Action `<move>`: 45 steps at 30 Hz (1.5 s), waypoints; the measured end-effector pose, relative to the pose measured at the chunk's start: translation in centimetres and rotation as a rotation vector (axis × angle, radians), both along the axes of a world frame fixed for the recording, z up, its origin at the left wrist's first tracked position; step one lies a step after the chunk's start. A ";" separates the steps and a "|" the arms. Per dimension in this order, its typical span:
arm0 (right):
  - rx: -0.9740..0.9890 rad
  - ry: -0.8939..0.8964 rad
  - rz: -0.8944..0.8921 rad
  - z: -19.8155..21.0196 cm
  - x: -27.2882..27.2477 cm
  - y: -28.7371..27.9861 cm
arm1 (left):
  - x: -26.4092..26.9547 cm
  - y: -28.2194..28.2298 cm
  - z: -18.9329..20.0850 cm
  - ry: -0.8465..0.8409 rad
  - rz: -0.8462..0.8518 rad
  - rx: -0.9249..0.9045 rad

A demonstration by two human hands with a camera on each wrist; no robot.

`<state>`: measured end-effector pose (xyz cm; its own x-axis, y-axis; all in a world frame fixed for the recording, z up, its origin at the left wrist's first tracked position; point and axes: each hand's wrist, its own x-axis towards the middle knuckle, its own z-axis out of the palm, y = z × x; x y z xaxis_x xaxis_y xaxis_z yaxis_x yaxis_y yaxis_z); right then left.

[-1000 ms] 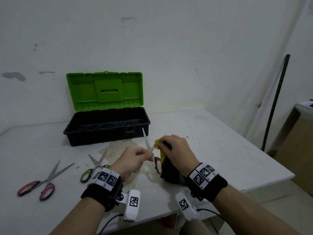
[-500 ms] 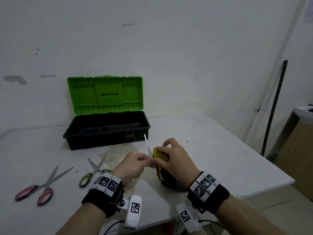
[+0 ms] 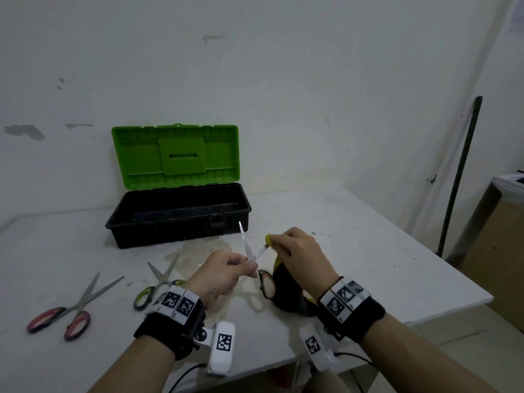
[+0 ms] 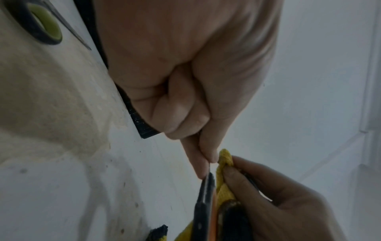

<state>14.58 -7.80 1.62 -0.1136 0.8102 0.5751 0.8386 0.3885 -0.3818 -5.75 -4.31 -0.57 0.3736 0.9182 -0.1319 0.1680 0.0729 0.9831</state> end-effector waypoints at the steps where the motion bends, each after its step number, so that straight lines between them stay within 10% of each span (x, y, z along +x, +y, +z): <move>1: 0.017 0.033 -0.041 0.4 0.4 0.2 | 0.0 -0.1 0.0 0.002 -0.001 -0.001; 21: -0.081 -0.052 0.150 0.4 -1.5 -1.0 | 0.2 -0.7 0.5 -0.032 -0.004 -0.017; 39: -0.086 0.047 -0.113 2.0 1.6 1.4 | -0.2 -0.7 0.3 0.082 0.002 0.085; 45: 0.018 0.025 0.188 0.8 -0.3 -1.0 | 0.1 -0.4 0.2 -0.099 -0.025 -0.089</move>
